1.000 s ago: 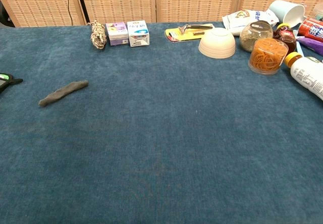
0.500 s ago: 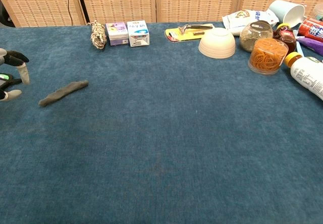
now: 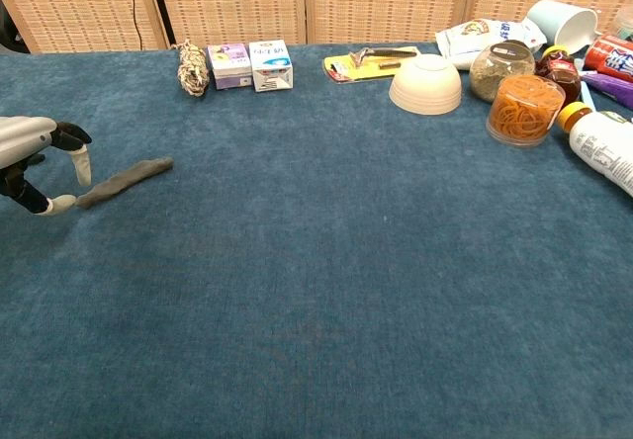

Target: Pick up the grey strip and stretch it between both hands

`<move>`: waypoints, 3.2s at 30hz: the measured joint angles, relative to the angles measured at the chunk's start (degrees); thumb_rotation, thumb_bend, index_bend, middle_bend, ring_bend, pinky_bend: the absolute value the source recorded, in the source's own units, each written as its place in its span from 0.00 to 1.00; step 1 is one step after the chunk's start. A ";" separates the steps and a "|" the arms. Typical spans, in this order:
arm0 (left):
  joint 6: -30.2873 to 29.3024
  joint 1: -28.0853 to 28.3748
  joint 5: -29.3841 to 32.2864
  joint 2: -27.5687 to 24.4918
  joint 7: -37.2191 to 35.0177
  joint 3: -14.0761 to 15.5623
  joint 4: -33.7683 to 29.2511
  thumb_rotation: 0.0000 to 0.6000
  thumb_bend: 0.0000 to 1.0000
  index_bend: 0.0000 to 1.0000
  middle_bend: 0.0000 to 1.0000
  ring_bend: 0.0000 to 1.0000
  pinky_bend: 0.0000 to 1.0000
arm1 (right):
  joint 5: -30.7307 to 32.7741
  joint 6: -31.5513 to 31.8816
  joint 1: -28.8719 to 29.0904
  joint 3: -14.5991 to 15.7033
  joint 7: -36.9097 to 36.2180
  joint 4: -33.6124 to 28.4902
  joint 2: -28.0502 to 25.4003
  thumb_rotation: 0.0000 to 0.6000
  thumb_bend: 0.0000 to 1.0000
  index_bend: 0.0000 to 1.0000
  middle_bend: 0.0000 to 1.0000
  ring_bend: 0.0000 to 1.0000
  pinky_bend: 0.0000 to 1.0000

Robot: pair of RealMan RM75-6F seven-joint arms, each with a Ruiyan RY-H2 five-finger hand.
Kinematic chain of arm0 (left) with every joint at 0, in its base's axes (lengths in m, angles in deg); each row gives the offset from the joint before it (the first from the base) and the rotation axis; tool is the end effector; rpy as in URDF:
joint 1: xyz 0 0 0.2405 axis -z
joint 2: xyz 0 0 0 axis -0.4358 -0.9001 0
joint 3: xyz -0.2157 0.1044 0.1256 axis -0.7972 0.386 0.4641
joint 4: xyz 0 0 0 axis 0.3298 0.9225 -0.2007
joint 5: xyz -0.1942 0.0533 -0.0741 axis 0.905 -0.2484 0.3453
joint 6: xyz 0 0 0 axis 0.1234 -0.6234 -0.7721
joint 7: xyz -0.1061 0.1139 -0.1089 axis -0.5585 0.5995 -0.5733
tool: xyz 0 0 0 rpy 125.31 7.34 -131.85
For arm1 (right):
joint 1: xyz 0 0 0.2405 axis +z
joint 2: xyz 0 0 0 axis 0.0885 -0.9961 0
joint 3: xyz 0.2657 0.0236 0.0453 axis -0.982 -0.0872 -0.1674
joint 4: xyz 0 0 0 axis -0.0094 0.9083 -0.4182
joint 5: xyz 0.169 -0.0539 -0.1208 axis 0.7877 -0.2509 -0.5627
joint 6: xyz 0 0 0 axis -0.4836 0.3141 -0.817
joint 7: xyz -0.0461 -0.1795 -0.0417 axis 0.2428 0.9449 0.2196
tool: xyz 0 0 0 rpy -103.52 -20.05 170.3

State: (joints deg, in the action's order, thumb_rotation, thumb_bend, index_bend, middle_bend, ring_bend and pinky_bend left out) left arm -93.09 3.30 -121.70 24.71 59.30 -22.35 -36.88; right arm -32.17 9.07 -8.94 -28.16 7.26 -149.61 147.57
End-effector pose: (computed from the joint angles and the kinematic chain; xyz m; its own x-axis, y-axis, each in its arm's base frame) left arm -0.2649 0.3550 -0.0105 0.4820 0.3087 0.8199 0.8681 -0.0421 -0.4945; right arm -0.3262 -0.1783 0.1476 0.1200 0.0428 0.9919 -0.9785 0.1738 0.1109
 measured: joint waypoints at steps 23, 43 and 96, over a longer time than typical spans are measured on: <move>-0.83 1.79 4.22 3.68 1.75 0.45 2.93 1.00 0.36 0.46 0.14 0.15 0.01 | 0.40 0.64 -1.16 0.06 -1.15 0.39 -0.59 1.00 0.39 0.25 0.18 0.10 0.00; -1.68 2.23 5.37 6.06 0.94 0.06 5.01 1.00 0.37 0.49 0.15 0.16 0.02 | 0.67 0.43 -1.58 0.16 -1.19 0.24 -0.82 1.00 0.39 0.25 0.18 0.10 0.00; -5.54 1.38 -6.86 -1.63 -5.08 0.20 -1.49 1.00 0.62 0.70 0.23 0.21 0.07 | -1.32 -0.06 -0.93 -0.09 -1.65 -0.80 -1.86 1.00 0.39 0.29 0.19 0.10 0.00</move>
State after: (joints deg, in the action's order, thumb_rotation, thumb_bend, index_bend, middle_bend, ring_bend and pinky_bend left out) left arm -98.63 4.68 -128.56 23.08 54.22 -22.15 -38.37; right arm -33.50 9.01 -9.87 -28.25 5.61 -150.41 145.71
